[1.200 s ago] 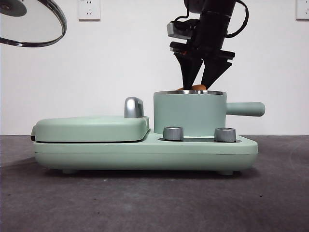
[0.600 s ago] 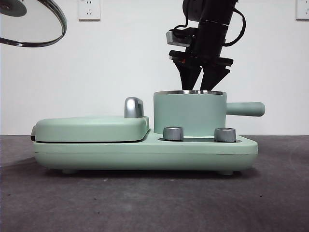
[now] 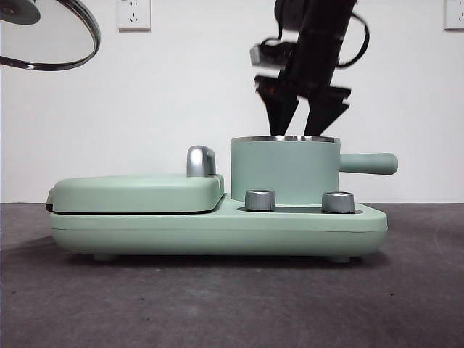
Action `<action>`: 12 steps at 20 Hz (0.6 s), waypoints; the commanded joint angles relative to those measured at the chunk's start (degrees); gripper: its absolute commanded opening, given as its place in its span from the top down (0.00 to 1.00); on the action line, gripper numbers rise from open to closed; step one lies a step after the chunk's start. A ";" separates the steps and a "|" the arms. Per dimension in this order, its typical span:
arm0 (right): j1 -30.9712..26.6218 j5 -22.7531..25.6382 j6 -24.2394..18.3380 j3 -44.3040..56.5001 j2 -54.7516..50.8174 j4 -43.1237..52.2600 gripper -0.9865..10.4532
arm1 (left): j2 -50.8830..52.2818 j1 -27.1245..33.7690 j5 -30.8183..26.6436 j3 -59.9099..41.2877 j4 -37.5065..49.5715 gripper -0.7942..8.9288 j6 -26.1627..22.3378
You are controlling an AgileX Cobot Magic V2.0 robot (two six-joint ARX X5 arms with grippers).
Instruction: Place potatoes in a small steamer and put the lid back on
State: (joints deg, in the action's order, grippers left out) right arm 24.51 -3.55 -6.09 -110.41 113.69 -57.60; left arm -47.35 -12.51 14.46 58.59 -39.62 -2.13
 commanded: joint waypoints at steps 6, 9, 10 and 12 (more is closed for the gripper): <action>-0.72 -5.49 1.46 -1.11 -15.10 -4.48 0.62 | -0.17 -0.15 0.15 0.90 1.73 0.91 0.28; -0.72 -5.44 1.49 2.56 -21.64 -1.95 0.62 | -0.26 -0.85 0.15 0.90 2.64 0.91 0.28; -0.72 -5.42 1.53 4.85 -24.11 -0.57 0.62 | -0.31 -1.25 0.15 0.90 3.41 0.91 0.28; -0.72 -5.40 1.77 10.51 -29.05 2.78 0.62 | -0.42 -2.08 0.15 0.90 5.42 0.91 0.31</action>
State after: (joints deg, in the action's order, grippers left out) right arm 23.51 -8.93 -5.21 -99.35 83.57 -54.81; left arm -47.55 -14.46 14.44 58.59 -36.10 -2.09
